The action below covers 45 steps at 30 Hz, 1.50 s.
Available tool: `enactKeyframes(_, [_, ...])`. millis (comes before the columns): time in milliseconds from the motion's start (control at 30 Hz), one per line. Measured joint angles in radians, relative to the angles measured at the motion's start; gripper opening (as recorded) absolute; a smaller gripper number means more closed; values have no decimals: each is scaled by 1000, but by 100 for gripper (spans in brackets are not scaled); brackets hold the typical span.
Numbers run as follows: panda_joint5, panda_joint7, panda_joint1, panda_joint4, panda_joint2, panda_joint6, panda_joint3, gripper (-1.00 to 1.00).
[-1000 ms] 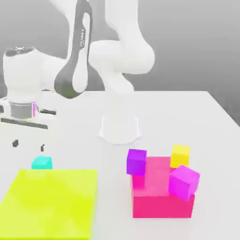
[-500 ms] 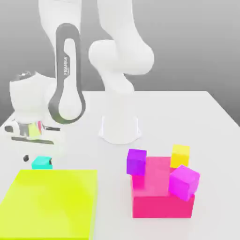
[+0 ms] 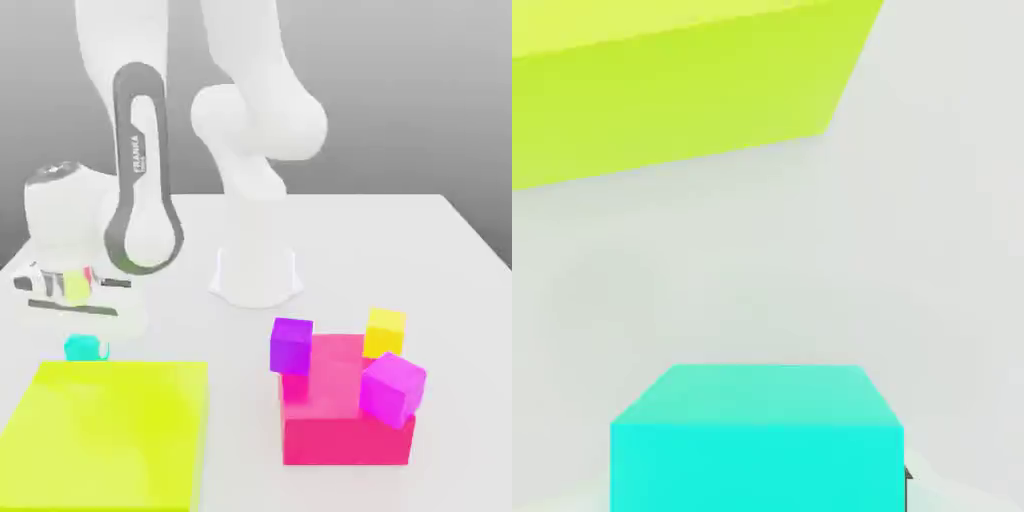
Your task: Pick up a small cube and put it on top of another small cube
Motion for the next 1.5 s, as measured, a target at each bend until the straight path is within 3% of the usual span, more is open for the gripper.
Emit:
enactKeyframes(300, [-273,191,33,-44,-161,-119,-110,-100])
enactKeyframes(500, [-447,517,54,-50,-241,-210,-43,-100])
enactKeyframes(667, [-496,771,72,-50,-307,-289,47,-100])
enactKeyframes(1033, [-411,1200,183,-54,-468,-446,248,-100])
enactKeyframes(1500, [-130,1626,399,-58,-706,-647,467,-100])
